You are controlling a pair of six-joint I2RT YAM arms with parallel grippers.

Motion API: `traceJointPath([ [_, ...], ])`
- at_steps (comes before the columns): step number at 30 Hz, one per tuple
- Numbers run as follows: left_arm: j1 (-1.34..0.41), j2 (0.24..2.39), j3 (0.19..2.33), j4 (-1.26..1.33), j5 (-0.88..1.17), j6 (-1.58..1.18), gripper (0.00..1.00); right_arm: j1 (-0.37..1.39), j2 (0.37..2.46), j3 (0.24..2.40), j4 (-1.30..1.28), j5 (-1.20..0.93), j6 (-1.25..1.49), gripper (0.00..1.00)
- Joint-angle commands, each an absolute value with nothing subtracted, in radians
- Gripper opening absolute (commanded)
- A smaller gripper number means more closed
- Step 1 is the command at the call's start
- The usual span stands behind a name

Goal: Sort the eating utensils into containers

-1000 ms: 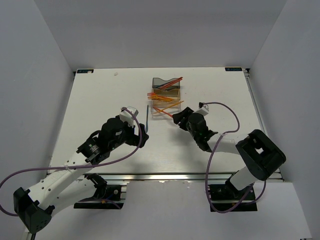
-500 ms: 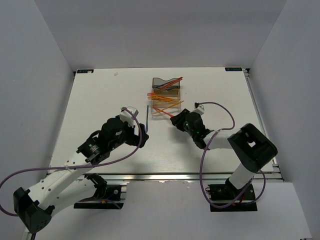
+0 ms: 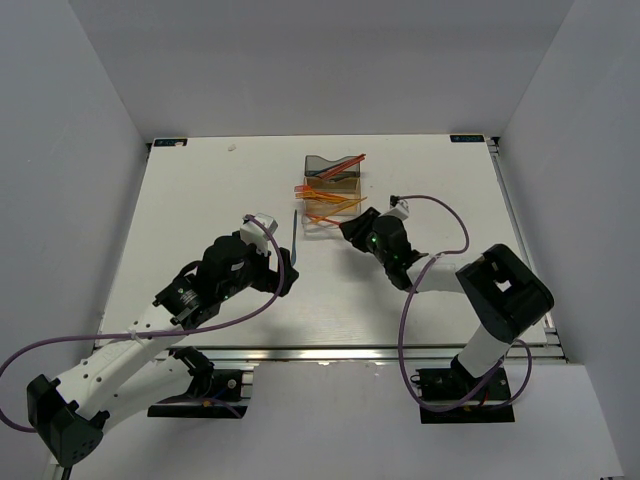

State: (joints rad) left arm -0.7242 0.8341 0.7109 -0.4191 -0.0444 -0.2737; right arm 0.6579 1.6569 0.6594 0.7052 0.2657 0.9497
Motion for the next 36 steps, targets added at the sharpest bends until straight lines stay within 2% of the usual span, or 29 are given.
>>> traceJointPath([
  [1,-0.729,0.825,0.703,-0.417,-0.034,-0.270,0.98,0.647,1.649,0.716,0.733,0.249,0.936,0.40],
  [13,-0.729,0.822,0.701,-0.419,-0.037,-0.273,0.98,0.586,1.706,0.871,0.583,0.239,0.893,0.44],
  [22,-0.729,0.845,0.706,-0.428,-0.075,-0.279,0.98,0.560,1.608,0.828,0.464,0.348,0.861,0.56],
  [26,-0.729,0.896,0.719,-0.437,-0.110,-0.301,0.98,0.535,1.600,0.870,0.420,0.342,0.827,0.68],
  [36,-0.729,1.069,0.759,-0.339,-0.201,-0.508,0.98,0.531,1.473,0.862,0.330,0.354,0.721,0.74],
])
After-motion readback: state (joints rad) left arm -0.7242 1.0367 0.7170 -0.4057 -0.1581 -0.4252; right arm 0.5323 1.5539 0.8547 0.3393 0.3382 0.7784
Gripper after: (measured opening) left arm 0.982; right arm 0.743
